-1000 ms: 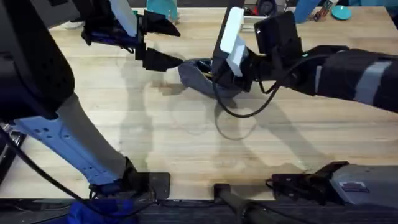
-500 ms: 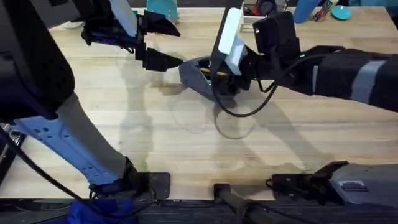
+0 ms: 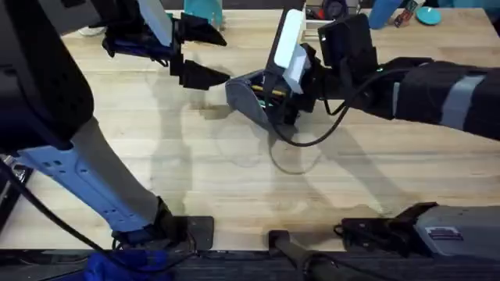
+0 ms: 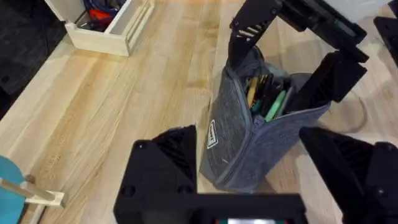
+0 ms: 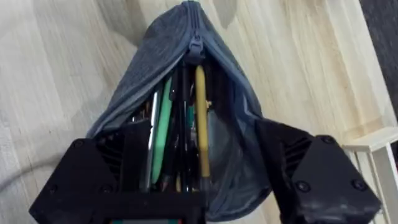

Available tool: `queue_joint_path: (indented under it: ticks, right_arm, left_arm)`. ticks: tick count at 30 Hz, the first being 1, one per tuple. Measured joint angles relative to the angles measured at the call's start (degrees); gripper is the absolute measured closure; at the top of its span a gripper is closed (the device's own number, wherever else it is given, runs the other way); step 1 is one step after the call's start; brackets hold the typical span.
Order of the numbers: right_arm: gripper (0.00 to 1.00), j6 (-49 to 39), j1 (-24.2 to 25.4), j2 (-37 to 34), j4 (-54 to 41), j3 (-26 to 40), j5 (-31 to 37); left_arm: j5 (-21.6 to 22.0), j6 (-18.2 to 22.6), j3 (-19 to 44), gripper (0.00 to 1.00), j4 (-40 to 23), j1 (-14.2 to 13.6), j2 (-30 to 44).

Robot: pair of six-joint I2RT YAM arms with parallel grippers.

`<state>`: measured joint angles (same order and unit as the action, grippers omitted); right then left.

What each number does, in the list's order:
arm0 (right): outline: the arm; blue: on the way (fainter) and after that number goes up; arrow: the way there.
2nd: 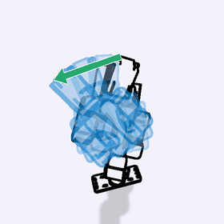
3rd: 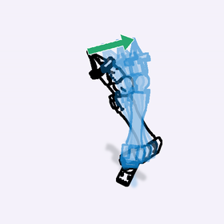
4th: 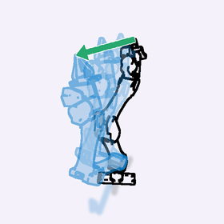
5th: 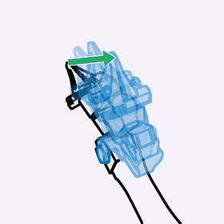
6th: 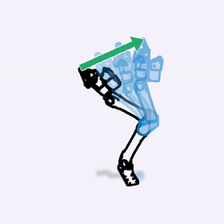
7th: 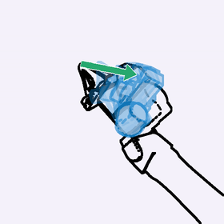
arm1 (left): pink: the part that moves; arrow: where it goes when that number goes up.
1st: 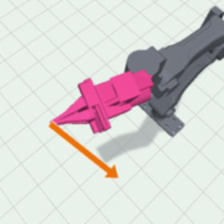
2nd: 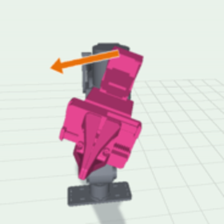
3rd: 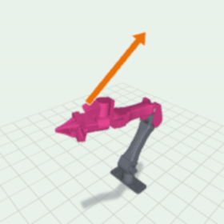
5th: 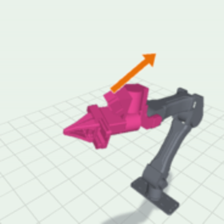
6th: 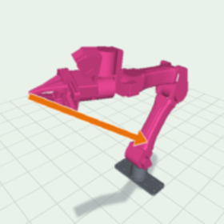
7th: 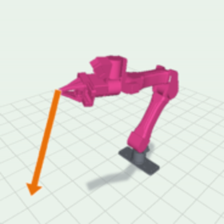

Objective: Unzip the bag, pick up the pens from the table one at a time and place them inside, then zip the bag closed.

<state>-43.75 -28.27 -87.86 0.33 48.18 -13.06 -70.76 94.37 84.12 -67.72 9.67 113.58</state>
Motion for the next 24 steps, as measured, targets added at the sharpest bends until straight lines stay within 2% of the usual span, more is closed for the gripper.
queue_joint_path:
  ticks: [6,13,17,20,24]
  right_arm:
    - [0.005,3.2,0.0,0.8,1.8,0.0,0.2]
    - [0.005,8.4,0.0,7.0,2.4,0.8,0.2]
    - [0.005,15.1,0.0,10.9,2.3,1.8,0.2]
    - [0.005,21.3,0.0,13.2,0.3,3.0,0.2]
    - [0.005,28.3,0.0,14.4,-7.7,6.6,1.9]
  left_arm:
    - [0.0,0.0,0.0,0.006,0.0,0.0,0.0]
    - [0.0,0.0,0.0,0.006,0.0,0.0,0.0]
    - [0.0,0.0,0.0,0.007,0.0,0.0,0.0]
    - [0.0,0.0,0.0,0.007,0.0,0.0,0.0]
    - [0.0,0.0,0.0,0.006,0.0,0.0,0.0]
